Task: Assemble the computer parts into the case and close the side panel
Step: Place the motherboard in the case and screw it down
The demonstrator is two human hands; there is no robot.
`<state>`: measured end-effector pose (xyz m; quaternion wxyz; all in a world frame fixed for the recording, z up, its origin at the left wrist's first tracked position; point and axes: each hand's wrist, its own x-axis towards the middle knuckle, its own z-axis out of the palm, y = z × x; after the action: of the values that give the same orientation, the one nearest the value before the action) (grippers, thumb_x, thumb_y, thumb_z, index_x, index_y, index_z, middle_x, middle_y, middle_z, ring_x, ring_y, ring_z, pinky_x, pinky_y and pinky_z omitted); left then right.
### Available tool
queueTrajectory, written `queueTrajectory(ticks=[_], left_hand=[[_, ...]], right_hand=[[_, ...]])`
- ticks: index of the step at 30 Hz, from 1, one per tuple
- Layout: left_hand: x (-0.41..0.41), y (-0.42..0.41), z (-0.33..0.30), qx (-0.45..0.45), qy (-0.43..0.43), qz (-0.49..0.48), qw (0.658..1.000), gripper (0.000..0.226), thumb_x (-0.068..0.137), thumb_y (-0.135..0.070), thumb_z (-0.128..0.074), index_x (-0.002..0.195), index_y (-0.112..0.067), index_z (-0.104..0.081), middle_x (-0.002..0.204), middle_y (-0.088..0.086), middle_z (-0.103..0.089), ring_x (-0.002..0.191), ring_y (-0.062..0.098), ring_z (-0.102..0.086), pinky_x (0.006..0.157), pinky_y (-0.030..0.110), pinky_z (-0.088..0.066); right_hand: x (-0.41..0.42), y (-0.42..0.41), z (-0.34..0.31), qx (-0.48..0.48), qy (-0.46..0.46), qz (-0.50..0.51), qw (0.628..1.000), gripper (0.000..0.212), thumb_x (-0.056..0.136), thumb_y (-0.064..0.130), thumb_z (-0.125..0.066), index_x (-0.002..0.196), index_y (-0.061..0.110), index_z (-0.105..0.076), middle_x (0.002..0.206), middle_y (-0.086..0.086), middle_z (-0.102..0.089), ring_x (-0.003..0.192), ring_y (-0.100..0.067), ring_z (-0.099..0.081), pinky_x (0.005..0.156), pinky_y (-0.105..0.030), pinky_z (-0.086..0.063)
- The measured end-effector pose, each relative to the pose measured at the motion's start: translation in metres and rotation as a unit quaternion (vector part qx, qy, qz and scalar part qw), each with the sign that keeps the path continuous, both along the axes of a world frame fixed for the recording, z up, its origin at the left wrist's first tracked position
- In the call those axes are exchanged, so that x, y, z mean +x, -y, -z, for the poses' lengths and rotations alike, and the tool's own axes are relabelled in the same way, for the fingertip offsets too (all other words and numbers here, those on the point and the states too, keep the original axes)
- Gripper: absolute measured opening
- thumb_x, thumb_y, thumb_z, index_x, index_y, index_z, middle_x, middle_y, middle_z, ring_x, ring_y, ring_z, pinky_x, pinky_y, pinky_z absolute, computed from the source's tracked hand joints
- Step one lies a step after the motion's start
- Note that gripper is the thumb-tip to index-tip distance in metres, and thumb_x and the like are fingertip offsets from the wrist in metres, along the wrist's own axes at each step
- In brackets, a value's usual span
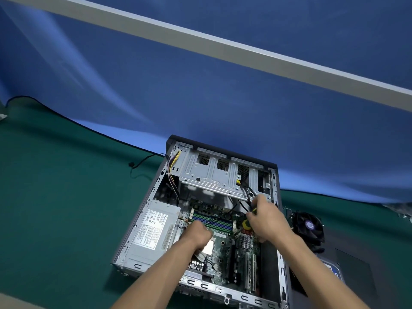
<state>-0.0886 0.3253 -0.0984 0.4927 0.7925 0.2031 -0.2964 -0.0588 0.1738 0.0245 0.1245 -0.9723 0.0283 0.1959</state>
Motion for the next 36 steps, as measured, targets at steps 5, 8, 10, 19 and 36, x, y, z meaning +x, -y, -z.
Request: queueTrajectory(ticks=[5,8,10,19,36], left_hand=[[0.0,0.0,-0.001,-0.004,-0.005,-0.006,1.0,0.028,0.091,-0.014,-0.051,0.064,-0.009,-0.048,0.069,0.011,-0.05,0.058,0.024,-0.048,0.059,0.03,-0.046],[-0.001,0.0,-0.001,-0.013,-0.007,-0.013,1.0,0.024,0.092,-0.015,-0.052,0.07,-0.009,-0.051,0.074,0.013,-0.053,0.06,0.024,-0.049,0.058,0.03,-0.046],[-0.001,0.0,-0.001,-0.012,-0.007,-0.014,1.0,0.027,0.092,-0.015,-0.052,0.066,-0.01,-0.049,0.075,0.013,-0.053,0.061,0.024,-0.049,0.06,0.03,-0.046],[-0.002,0.0,-0.004,-0.015,-0.007,-0.019,1.0,0.031,0.092,-0.013,-0.051,0.062,-0.011,-0.046,0.072,0.013,-0.052,0.056,0.022,-0.048,0.058,0.029,-0.044],[-0.001,0.0,-0.002,-0.018,-0.014,-0.025,0.999,0.019,0.093,-0.015,-0.052,0.076,-0.006,-0.052,0.078,0.014,-0.055,0.063,0.027,-0.051,0.06,0.032,-0.046]], right_hand=[[-0.005,0.002,0.002,0.003,0.003,0.012,1.0,0.038,0.099,0.032,-0.042,0.131,0.015,-0.032,0.108,-0.009,-0.054,0.078,-0.023,-0.057,0.069,-0.035,-0.048],[-0.005,0.001,0.004,-0.017,0.022,0.002,1.0,0.029,0.101,0.031,-0.038,0.121,0.011,-0.04,0.107,-0.012,-0.057,0.077,-0.025,-0.057,0.068,-0.037,-0.049],[-0.002,0.004,0.005,-0.039,0.054,0.015,0.998,0.032,0.102,0.035,-0.034,0.118,0.009,-0.042,0.09,-0.005,-0.058,0.074,-0.024,-0.053,0.065,-0.034,-0.045],[-0.003,0.005,0.002,-0.021,0.017,0.013,1.0,0.034,0.101,0.034,-0.037,0.124,0.009,-0.04,0.1,-0.007,-0.06,0.077,-0.023,-0.055,0.066,-0.034,-0.047],[0.005,0.016,-0.003,0.03,-0.045,0.038,0.998,0.02,0.096,0.028,-0.05,0.102,0.014,-0.038,0.088,-0.007,-0.059,0.069,-0.021,-0.064,0.058,-0.033,-0.053]])
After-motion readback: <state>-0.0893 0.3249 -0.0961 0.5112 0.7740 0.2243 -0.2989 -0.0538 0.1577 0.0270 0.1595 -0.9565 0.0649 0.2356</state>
